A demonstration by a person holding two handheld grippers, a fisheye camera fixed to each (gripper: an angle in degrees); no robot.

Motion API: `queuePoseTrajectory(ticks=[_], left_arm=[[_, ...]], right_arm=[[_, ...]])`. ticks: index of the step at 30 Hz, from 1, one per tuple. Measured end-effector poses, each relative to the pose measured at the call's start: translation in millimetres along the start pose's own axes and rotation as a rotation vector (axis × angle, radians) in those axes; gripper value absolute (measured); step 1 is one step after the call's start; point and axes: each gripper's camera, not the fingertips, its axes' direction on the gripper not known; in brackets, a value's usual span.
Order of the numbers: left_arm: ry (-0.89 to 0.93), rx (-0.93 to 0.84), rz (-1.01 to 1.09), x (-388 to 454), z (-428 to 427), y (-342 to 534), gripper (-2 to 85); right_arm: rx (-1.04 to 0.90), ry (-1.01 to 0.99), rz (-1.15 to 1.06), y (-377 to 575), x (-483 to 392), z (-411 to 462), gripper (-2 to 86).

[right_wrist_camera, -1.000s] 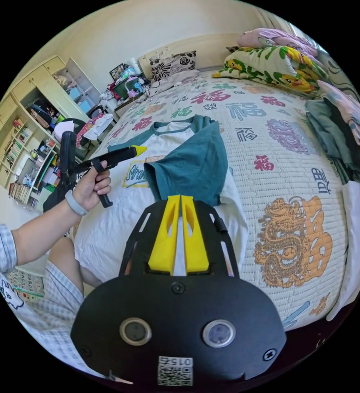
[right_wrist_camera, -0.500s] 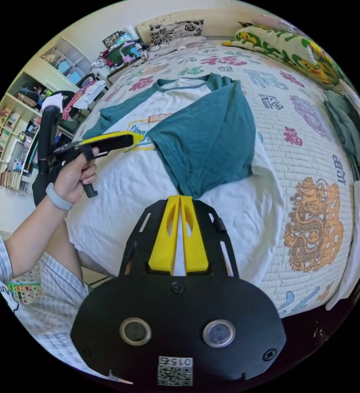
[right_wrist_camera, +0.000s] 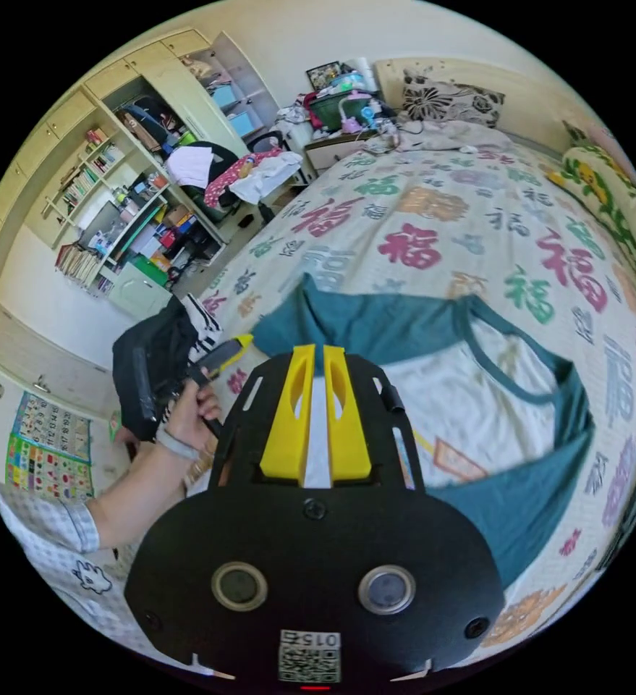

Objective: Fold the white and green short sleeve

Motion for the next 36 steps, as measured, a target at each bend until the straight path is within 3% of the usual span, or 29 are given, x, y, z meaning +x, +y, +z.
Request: queuePoseTrajectory(ticks=[5, 14, 20, 21, 23, 27, 30, 32, 36], left_arm=[[0.056, -0.027, -0.065, -9, 1, -41, 0.5], [0.21, 0.045, -0.121, -25, -64, -20, -0.7], [0.217, 0.032, -0.107, -10, -75, -23, -0.7], [0.219, 0.031, -0.108, -9, -76, -22, -0.7], [0.22, 0.027, -0.102, -2, -80, -19, -0.7], [0.249, 0.041, -0.066, 17, -93, -10, -0.7], [0.248, 0.063, 0.023, 48, -106, -2, -0.7], [0.259, 0.065, 0.149, 83, -115, 10, -0.6], [0.327, -0.004, 0.382, 144, -113, 44, -0.5]], right_arm=[[-0.092, 0.051, -0.008, -87, -19, 95, 4.5], [-0.41, 0.173, -0.096, -156, -50, 256, 8.3], [-0.512, 0.314, -0.181, -171, -58, 302, 10.7], [-0.511, 0.315, -0.182, -172, -57, 301, 10.2], [-0.475, 0.342, -0.169, -178, -47, 291, 1.0], [-0.426, 0.203, -0.129, -188, -20, 255, -0.5], [-0.286, 0.04, -0.069, -191, 6, 195, -0.7], [-0.138, -0.108, -0.012, -180, 38, 132, -0.8], [-0.006, -0.223, 0.095, -136, 100, 51, -0.8]])
